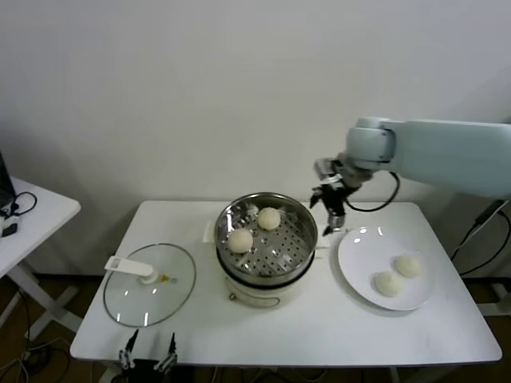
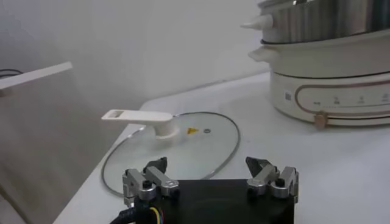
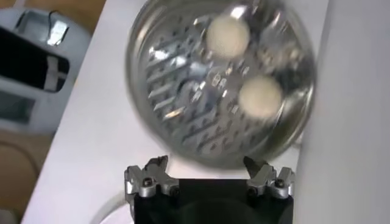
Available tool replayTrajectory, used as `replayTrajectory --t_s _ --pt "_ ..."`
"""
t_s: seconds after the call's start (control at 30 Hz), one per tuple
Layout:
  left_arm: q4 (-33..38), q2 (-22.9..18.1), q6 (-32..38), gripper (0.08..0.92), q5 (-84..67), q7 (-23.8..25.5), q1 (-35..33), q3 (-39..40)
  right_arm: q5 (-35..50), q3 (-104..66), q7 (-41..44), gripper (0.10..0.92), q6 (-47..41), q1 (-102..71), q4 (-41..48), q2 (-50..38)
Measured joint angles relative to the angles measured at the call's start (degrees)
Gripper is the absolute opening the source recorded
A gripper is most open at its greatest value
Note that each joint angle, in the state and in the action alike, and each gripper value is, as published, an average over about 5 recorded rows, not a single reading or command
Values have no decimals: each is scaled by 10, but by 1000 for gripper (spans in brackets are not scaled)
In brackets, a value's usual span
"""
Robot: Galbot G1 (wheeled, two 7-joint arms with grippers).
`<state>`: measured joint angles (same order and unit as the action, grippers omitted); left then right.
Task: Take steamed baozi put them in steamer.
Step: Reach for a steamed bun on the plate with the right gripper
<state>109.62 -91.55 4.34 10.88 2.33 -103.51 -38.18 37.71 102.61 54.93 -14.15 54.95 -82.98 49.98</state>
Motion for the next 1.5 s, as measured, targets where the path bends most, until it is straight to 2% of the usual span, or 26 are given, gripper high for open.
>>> replayTrajectory --t_s 0.3,0.63,1.07,1.5 --pt "-4 -1 1 823 3 0 -1 1 -70 10 7 823 13 -39 6 -87" --pt "-7 -4 3 823 3 0 -1 -3 -151 -56 9 823 27 -156 50 -137" --pt "-14 -6 3 823 11 0 -2 -5 -232 -162 -5 823 37 -301 111 -149" --pt "-19 -6 3 823 18 0 -2 -4 -270 -240 -16 823 45 -393 154 -137"
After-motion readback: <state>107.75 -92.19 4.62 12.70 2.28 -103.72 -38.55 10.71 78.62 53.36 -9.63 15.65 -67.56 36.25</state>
